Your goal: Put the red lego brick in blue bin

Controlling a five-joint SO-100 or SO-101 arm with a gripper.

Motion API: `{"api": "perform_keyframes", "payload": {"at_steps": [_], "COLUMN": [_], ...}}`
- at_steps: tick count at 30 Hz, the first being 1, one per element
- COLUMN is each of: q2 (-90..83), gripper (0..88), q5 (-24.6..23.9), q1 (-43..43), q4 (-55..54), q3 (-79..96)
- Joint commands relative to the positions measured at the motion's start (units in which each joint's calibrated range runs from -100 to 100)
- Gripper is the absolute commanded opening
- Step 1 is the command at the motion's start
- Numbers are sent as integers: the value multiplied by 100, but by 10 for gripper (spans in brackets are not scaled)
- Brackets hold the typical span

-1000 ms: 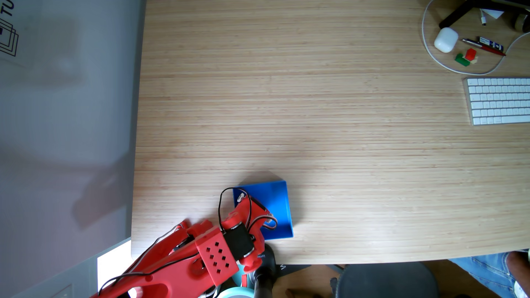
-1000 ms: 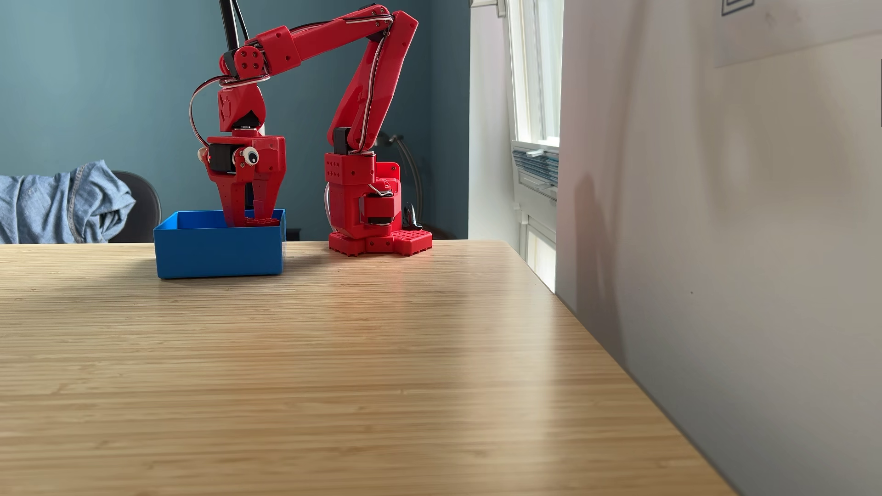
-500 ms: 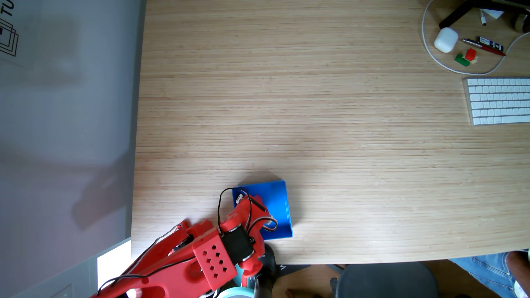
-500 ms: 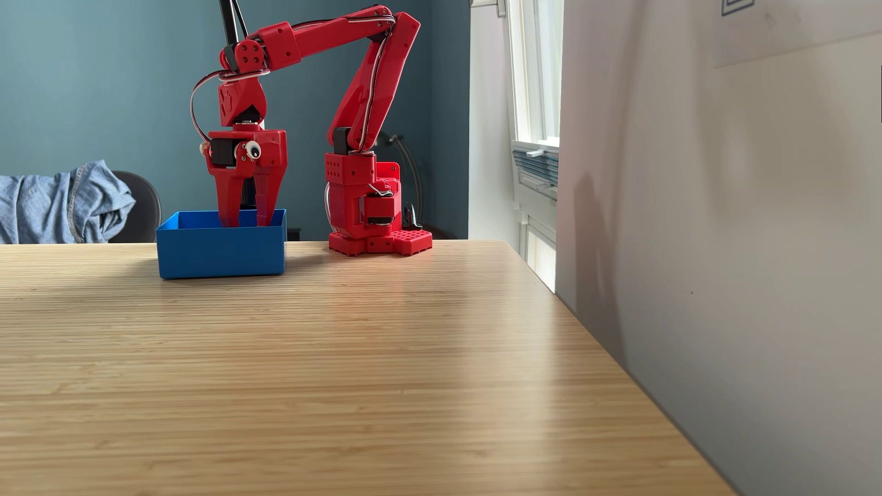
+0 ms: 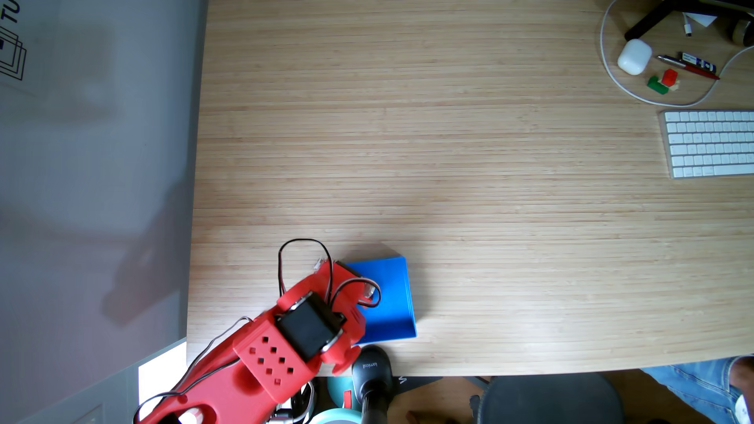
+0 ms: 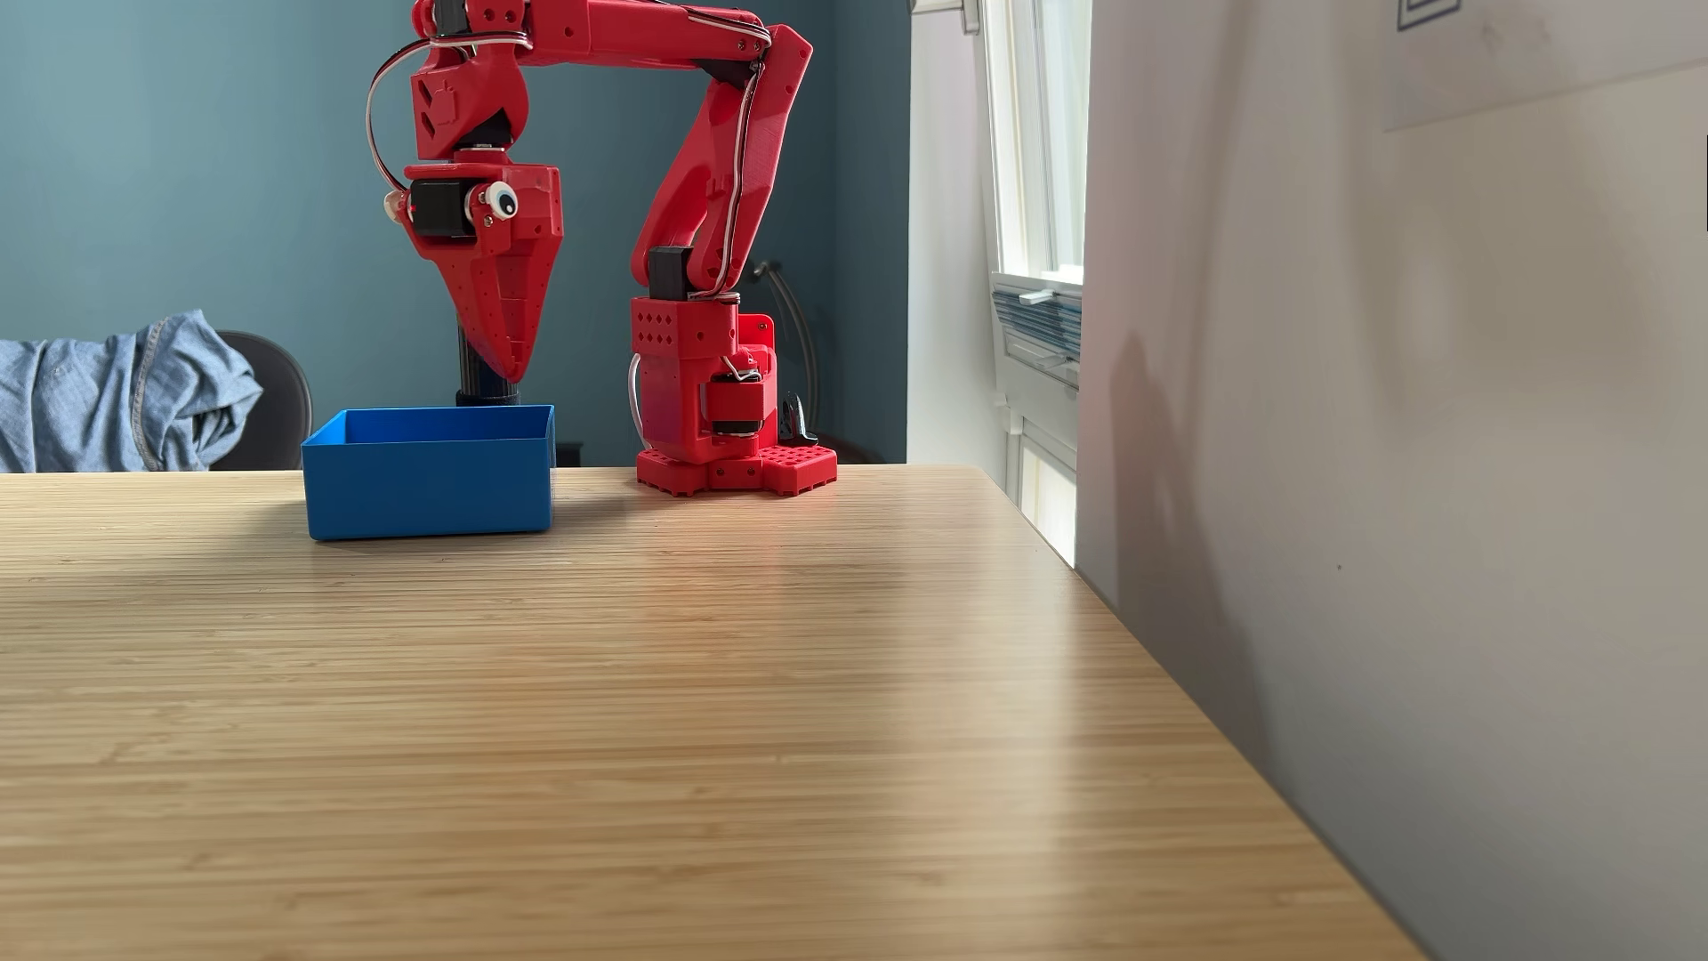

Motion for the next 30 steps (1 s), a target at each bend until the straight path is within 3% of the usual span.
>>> {"api": "perform_keyframes", "payload": {"at_steps": [1, 15, 30], "q2": [-225, -225, -225], "gripper": [1, 1, 1], "q5": [-156, -703, -796], "q1": [-467, -2111, -2335], "q4": [63, 47, 39], "q3": [-383, -401, -438]}}
